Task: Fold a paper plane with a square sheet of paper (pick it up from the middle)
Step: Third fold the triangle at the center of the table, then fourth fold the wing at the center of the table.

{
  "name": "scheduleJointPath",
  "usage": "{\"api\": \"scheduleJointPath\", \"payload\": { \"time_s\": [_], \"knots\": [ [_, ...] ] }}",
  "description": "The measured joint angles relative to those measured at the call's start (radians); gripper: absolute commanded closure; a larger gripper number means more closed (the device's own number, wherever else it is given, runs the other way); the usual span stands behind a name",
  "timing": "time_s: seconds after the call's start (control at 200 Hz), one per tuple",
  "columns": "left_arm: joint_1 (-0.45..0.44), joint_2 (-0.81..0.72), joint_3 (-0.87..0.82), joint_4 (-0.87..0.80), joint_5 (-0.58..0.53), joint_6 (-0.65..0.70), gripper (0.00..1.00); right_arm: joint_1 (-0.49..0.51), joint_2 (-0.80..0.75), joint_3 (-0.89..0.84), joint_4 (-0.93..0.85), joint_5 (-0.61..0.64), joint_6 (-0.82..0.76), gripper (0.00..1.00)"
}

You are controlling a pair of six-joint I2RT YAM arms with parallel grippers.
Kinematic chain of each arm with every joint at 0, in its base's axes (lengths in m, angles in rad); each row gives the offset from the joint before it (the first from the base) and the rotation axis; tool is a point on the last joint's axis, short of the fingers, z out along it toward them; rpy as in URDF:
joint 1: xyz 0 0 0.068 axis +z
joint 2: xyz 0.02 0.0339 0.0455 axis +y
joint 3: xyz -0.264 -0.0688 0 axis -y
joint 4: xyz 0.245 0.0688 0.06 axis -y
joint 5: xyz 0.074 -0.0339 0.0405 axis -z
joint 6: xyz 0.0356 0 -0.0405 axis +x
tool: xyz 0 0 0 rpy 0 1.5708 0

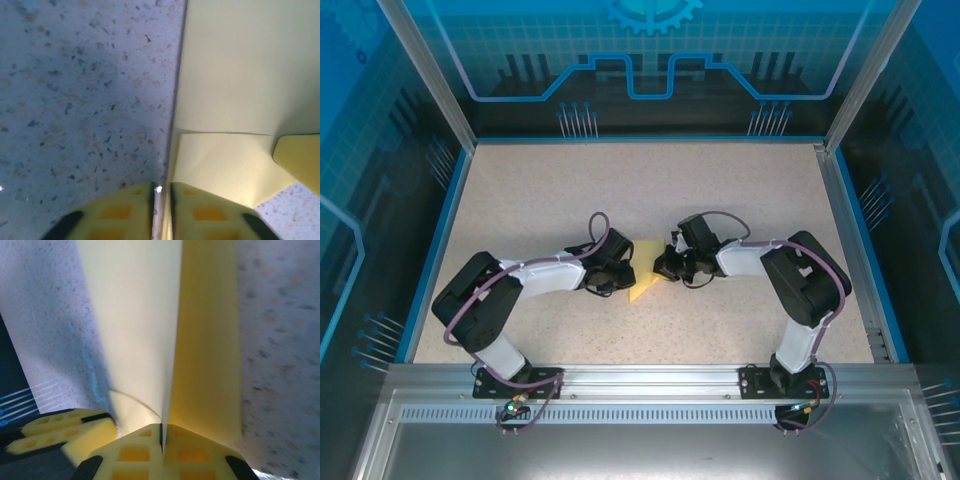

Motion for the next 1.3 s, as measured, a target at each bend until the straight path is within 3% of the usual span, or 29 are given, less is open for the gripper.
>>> {"api": "scheduleJointPath", "payload": {
  "time_s": [0.195, 0.565, 0.855, 1.12, 1.296],
  "knots": [
    [0.0, -0.127, 0.0, -0.04, -0.008, 0.022, 0.45, 0.001, -0.181, -0.052, -0.062, 0.101, -0.005, 1.0],
    [0.0, -0.346, 0.0, -0.112, -0.029, 0.031, 0.12, 0.024, -0.57, -0.09, -0.275, 0.315, -0.023, 1.0],
    [0.001, -0.378, -0.006, -0.104, -0.044, 0.08, 0.1, 0.139, -0.57, -0.066, -0.378, 0.472, 0.062, 1.0],
    [-0.005, -0.387, -0.175, 0.128, 0.028, 0.206, 0.11, 0.207, -0.416, -0.064, -0.313, 0.523, 0.224, 1.0],
    [-0.098, -0.39, -0.287, 0.294, 0.031, 0.344, 0.13, 0.209, -0.359, -0.077, -0.238, 0.525, 0.346, 1.0]
  ]
}}
